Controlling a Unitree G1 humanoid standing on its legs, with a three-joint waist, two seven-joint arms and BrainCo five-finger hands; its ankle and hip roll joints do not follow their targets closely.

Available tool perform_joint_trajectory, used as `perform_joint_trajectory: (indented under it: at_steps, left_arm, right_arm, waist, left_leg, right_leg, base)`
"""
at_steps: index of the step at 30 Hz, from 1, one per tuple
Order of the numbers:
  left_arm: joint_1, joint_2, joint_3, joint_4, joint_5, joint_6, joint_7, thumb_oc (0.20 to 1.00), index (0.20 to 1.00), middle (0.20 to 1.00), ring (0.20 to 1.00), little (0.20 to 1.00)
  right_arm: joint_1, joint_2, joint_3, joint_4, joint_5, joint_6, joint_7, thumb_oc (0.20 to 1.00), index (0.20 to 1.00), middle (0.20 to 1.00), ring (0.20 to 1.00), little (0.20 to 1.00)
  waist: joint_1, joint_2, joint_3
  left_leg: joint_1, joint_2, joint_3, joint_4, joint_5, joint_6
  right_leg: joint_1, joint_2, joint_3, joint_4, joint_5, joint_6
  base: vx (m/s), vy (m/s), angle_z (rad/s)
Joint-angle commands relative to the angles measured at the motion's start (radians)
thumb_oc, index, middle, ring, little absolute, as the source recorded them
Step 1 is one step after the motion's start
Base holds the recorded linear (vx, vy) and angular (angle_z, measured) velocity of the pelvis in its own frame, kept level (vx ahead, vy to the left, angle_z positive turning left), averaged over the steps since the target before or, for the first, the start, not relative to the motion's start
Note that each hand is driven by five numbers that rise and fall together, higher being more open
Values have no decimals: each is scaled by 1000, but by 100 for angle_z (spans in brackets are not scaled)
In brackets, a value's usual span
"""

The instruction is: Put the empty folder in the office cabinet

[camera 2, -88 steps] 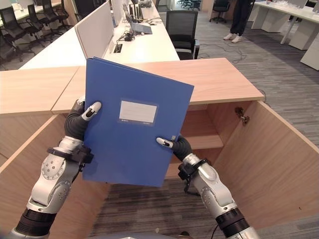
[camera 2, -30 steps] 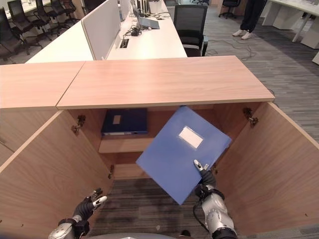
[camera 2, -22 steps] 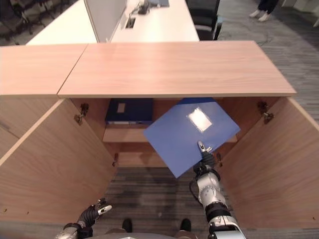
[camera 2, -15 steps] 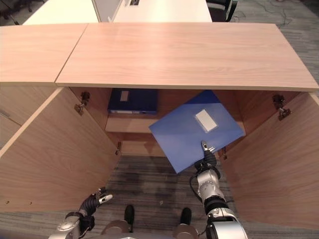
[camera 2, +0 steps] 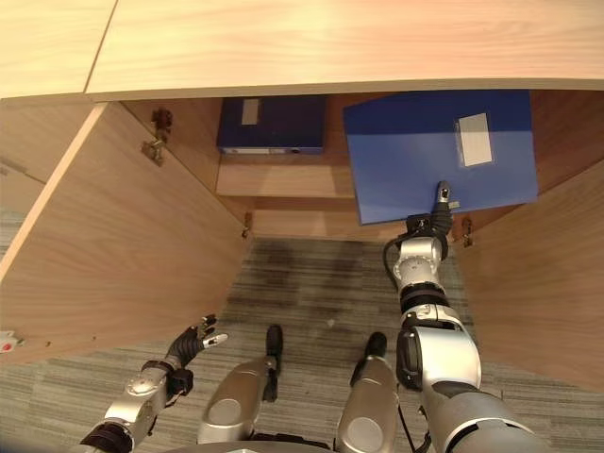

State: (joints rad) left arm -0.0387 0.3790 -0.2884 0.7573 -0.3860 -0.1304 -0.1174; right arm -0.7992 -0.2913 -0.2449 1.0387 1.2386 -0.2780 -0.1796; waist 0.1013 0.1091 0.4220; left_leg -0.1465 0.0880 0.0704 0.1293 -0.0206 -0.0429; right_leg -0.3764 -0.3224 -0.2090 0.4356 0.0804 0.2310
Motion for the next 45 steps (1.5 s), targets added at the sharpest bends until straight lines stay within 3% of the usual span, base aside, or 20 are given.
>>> perform_joint_trajectory:
  at_steps: [1,2,5,7,8,10,11,13,14,16,19,21,22,25,29,33,40,43,45]
  left_arm:
    - [55,34,-16,-20,-16,-31,-5,1000,1000,1000,1000,1000]
    - [50,24,-41,4,-12,-34,-9,1000,1000,1000,1000,1000]
    - [56,4,-46,34,-7,-36,-13,1000,1000,1000,1000,1000]
    - [63,-5,-41,58,0,-31,-5,1000,1000,1000,1000,1000]
    - [68,-16,-44,77,4,-23,-6,1000,1000,1000,1000,1000]
    - [70,-17,-46,84,14,-20,-9,1000,1000,1000,1000,1000]
    - [71,-18,-45,84,17,-14,-12,1000,1000,1000,1000,1000]
    - [64,-22,-44,85,22,-9,-10,1000,1000,1000,1000,1000]
    - [57,-27,-42,94,23,-9,-5,1000,1000,1000,1000,1000]
    - [41,-31,-42,122,33,-7,8,1000,1000,1000,1000,1000]
    - [27,-44,-43,145,49,-1,16,1000,1000,1000,1000,1000]
    - [31,-46,-43,148,54,0,16,1000,1000,1000,1000,1000]
    - [36,-48,-40,158,59,0,19,1000,1000,1000,1000,1000]
    - [39,-55,-41,188,63,2,30,1000,1000,1000,1000,1000]
    - [49,-58,-40,204,72,0,36,1000,1000,1000,1000,1000]
    - [64,-37,-41,202,112,1,26,1000,1000,1000,1000,1000]
    - [24,7,-53,144,110,-5,24,1000,1000,1000,1000,1000]
    - [38,26,-37,131,108,-7,27,1000,1000,1000,1000,1000]
    - [47,34,-37,133,109,-9,24,1000,1000,1000,1000,1000]
  right_arm:
    - [-18,-24,-3,9,11,-45,1,200,200,200,200,200]
    - [-31,-44,-4,34,27,-45,-5,200,200,200,200,200]
    - [-29,-67,-5,55,33,-45,5,200,200,200,200,200]
    - [-22,-82,-2,56,34,-51,4,200,200,200,200,200]
    - [-6,-88,1,45,43,-66,6,200,200,200,200,200]
    - [2,-96,-1,39,46,-74,7,200,200,200,200,200]
    - [11,-102,-1,33,51,-78,6,200,200,200,200,200]
    - [16,-115,-5,14,57,-84,6,200,200,200,200,200]
    - [16,-116,-5,7,58,-88,7,200,200,200,200,200]
    - [20,-119,0,6,59,-90,0,200,200,200,200,200]
    - [22,-118,8,5,55,-84,-4,200,200,200,200,200]
    - [28,-117,12,5,49,-82,-3,200,200,200,200,200]
    - [33,-117,17,4,43,-76,-2,200,200,200,200,200]
    - [40,-115,30,10,47,-77,-2,200,200,200,200,200]
    - [50,-92,35,15,42,-73,0,200,200,200,200,200]
    - [69,-65,34,-4,38,-57,3,200,200,200,200,200]
    - [30,-50,36,-12,49,-55,3,200,200,200,200,200]
    - [6,-33,48,2,34,-35,9,200,200,200,200,200]
    - [-31,-28,43,33,35,-17,10,200,200,200,200,200]
  waist:
    - [14,-36,-81]
    - [5,-38,-97]
    - [-1,-29,-123]
    - [-6,-20,-135]
    - [-16,-14,-133]
    - [-21,-7,-125]
    - [-19,-2,-119]
    - [-12,4,-88]
    - [-17,-2,-79]
    - [-17,-9,-75]
    - [-10,-19,-79]
    - [-5,-21,-85]
    - [4,-16,-95]
    - [40,-21,-103]
    - [47,-22,-124]
    - [43,-54,-154]
    - [43,-74,-145]
    - [45,-67,-126]
    - [39,-43,-103]
  left_leg:
    - [119,-49,-44,-86,-89,8]
    - [138,-43,-55,-106,-93,-13]
    - [146,-45,-67,-114,-93,-31]
    - [142,-23,-76,-98,-98,-49]
    - [118,22,-82,-26,-96,-91]
    - [91,53,-87,53,-103,-118]
    - [73,72,-89,103,-90,-126]
    - [-21,70,-139,262,0,-140]
    - [-70,49,-170,325,31,-139]
    - [-123,37,-184,366,27,-133]
    - [-157,-2,-161,271,-21,-115]
    - [-149,-7,-153,205,-20,-110]
    - [-169,-10,-134,64,49,-103]
    - [-210,2,-96,-50,139,-106]
    - [-149,14,-84,-113,145,-95]
    - [-86,-17,-35,-169,143,-60]
    - [-51,-52,0,-184,110,-8]
    - [7,-45,41,-198,88,14]
    - [55,-43,60,-206,61,22]
  right_leg:
    - [71,-28,-53,-236,14,18]
    - [79,-37,-19,-343,62,24]
    - [91,-23,-6,-373,88,21]
    - [106,-1,-12,-383,69,10]
    - [142,38,-27,-394,24,-20]
    - [171,66,-42,-403,-2,-44]
    - [197,87,-43,-412,-29,-62]
    - [230,109,-47,-428,-48,-101]
    - [233,110,-54,-435,-53,-115]
    - [249,116,-64,-442,-78,-123]
    - [262,129,-60,-449,-93,-122]
    - [265,133,-54,-451,-95,-117]
    - [279,149,-50,-460,-95,-107]
    - [329,175,-31,-467,-124,-105]
    - [349,183,-16,-464,-133,-92]
    - [357,150,15,-423,-145,-73]
    - [293,114,25,-257,-152,-27]
    - [226,87,-20,-83,-85,20]
    - [178,67,-55,-20,-25,31]
  base:
    - [350,-377,5]
    - [304,-279,-1]
    - [216,-213,34]
    - [157,-311,60]
    - [83,-286,5]
    - [76,-319,-6]
    - [0,-293,14]
    - [-36,-224,25]
    - [6,-188,27]
    - [45,-132,14]
    - [116,-43,29]
    - [138,58,26]
    - [185,114,-12]
    - [279,115,-18]
    - [184,99,-69]
    - [186,199,-8]
    - [82,148,-3]
    - [57,169,-31]
    - [15,130,-70]
